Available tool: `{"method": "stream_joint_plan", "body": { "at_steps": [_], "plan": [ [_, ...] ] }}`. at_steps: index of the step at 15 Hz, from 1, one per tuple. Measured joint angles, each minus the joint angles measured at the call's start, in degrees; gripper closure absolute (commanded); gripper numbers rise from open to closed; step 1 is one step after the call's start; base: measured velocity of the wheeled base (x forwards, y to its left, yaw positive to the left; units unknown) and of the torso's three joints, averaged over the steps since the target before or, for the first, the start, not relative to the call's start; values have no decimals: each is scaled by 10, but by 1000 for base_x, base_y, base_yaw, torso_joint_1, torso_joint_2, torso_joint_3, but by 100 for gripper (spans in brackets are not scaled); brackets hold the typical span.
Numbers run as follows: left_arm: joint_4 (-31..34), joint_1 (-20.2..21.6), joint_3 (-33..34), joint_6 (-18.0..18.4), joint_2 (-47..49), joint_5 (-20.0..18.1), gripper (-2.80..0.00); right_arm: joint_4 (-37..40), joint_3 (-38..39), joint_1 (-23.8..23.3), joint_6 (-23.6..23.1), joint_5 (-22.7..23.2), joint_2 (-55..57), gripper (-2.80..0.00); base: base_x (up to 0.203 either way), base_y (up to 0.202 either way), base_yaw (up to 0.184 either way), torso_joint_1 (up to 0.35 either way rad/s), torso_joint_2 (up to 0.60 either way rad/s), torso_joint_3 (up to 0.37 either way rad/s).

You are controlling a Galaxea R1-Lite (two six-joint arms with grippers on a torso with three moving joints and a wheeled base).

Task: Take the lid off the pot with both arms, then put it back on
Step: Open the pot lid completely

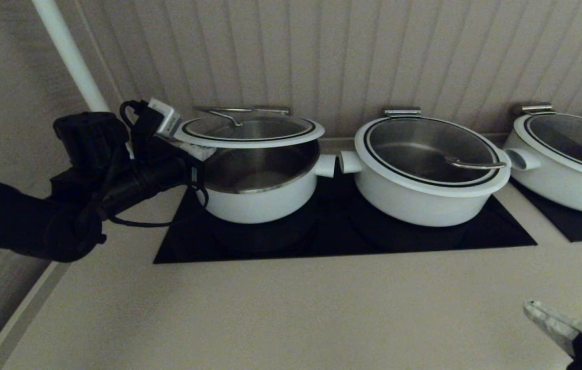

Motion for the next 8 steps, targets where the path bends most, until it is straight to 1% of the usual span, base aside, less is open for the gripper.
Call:
{"method": "stream_joint_plan", "body": {
  "at_steps": [2, 5, 7, 8],
  "plan": [
    [0, 0, 0, 0, 0, 0, 0, 89, 0, 0, 4, 19, -62, 0, 0, 0, 0, 0, 0, 0],
    [0, 0, 0, 0, 1, 0, 0, 233, 0, 0, 17, 79, -186, 0, 0, 0, 0, 0, 0, 0],
    [0, 0, 0, 0, 1, 0, 0, 333, -2, 0, 26, 102, -278, 0, 0, 0, 0, 0, 0, 0],
    [0, 0, 0, 0, 1, 0, 0, 383, -4, 1, 39, 109, -318, 0, 0, 0, 0, 0, 0, 0]
  ]
}}
